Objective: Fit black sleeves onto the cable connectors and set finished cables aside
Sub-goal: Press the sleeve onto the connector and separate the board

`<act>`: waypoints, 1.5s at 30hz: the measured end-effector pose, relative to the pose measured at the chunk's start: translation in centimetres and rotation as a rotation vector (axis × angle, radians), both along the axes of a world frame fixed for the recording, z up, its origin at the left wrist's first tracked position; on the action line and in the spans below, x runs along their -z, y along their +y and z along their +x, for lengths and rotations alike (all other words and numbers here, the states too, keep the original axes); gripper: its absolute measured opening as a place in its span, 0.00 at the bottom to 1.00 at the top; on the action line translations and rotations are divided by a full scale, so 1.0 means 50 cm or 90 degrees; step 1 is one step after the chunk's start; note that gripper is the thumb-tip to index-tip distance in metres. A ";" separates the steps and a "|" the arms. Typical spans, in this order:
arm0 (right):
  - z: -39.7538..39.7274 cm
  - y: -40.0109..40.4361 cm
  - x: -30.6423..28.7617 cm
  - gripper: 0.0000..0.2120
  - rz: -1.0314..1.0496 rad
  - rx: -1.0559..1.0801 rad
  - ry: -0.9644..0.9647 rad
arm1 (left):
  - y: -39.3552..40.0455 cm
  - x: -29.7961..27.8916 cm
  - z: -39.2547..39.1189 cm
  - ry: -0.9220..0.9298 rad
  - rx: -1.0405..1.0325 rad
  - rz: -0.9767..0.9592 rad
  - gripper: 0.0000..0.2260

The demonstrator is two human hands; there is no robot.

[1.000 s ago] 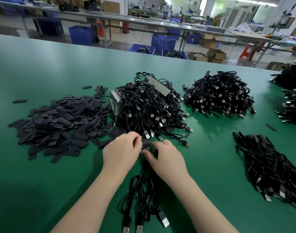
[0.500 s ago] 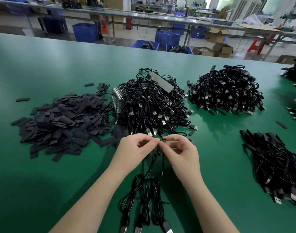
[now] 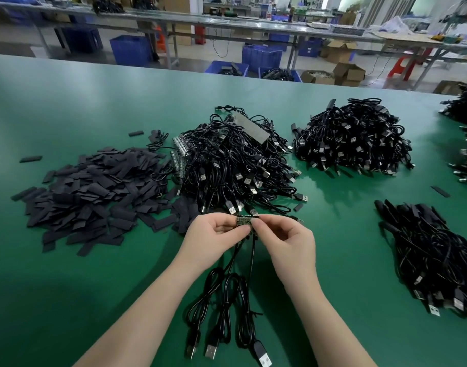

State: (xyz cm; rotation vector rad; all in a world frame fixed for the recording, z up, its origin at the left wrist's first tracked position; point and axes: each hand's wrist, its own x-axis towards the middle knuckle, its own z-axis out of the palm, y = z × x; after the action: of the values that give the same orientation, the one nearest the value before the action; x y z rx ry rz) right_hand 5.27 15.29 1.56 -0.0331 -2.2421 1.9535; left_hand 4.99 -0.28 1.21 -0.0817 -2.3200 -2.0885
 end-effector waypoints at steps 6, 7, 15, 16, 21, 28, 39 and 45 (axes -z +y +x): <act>-0.001 0.000 0.001 0.05 0.045 0.003 0.020 | 0.010 0.007 0.001 0.023 -0.043 -0.050 0.07; -0.001 -0.002 0.002 0.05 0.053 0.007 0.025 | 0.012 0.007 0.001 0.026 -0.054 -0.067 0.06; 0.004 -0.015 0.009 0.09 0.060 0.039 0.044 | 0.025 0.002 0.007 0.046 -0.122 -0.145 0.08; 0.004 -0.015 0.010 0.10 0.059 0.040 0.048 | 0.026 0.003 0.007 0.044 -0.124 -0.145 0.07; 0.003 -0.014 0.012 0.09 0.071 0.048 0.047 | 0.029 0.004 0.009 0.048 -0.138 -0.150 0.05; 0.000 -0.010 0.016 0.06 0.037 0.030 0.034 | 0.018 0.001 0.006 0.048 -0.104 -0.104 0.04; -0.012 0.007 0.028 0.04 0.182 0.049 -0.042 | -0.004 -0.008 -0.008 -0.049 -0.241 0.107 0.06; -0.008 0.003 0.025 0.10 0.311 0.015 -0.036 | -0.067 -0.058 -0.018 -0.056 -0.317 0.271 0.06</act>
State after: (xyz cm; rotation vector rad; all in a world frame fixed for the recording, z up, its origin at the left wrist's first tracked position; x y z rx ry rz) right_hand 4.86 15.44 0.33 -0.0520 -2.6738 1.3600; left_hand 4.08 -3.63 4.11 0.5399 -1.6415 -2.2648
